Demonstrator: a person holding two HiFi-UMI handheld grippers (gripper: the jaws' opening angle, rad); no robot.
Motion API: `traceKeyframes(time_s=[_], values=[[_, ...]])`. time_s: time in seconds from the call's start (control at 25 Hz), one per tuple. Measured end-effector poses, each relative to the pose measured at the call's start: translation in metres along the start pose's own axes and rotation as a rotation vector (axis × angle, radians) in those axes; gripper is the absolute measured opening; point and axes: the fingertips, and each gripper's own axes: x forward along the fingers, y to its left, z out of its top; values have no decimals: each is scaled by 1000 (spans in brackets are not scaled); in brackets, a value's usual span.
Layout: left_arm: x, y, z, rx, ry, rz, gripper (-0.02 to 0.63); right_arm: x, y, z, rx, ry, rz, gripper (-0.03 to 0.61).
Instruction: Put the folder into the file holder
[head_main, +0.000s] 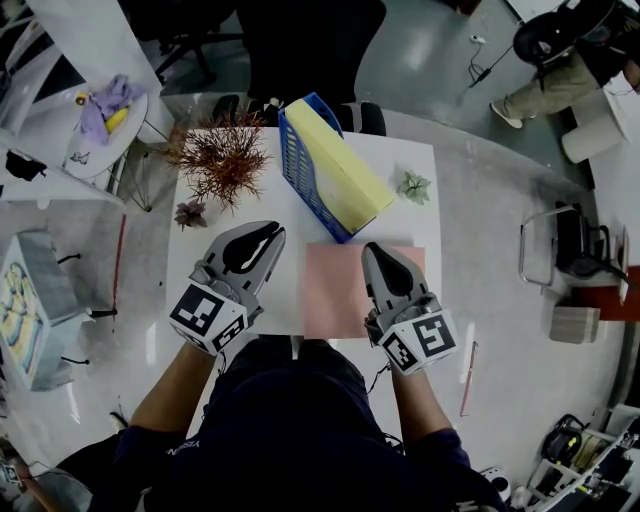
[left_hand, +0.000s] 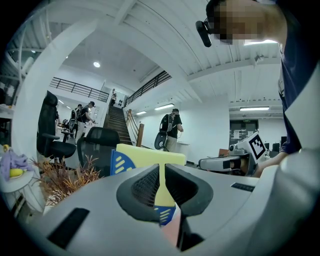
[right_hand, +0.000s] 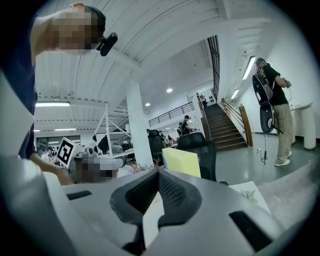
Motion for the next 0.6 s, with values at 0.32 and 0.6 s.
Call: traceKeyframes(time_s=[0.32, 0.6], values=[[5, 2, 2, 1, 0, 2, 55, 4, -4, -1, 2, 13, 3, 3], [8, 2, 2, 2, 2, 0, 55, 5, -7, -3, 1, 24, 5, 3]])
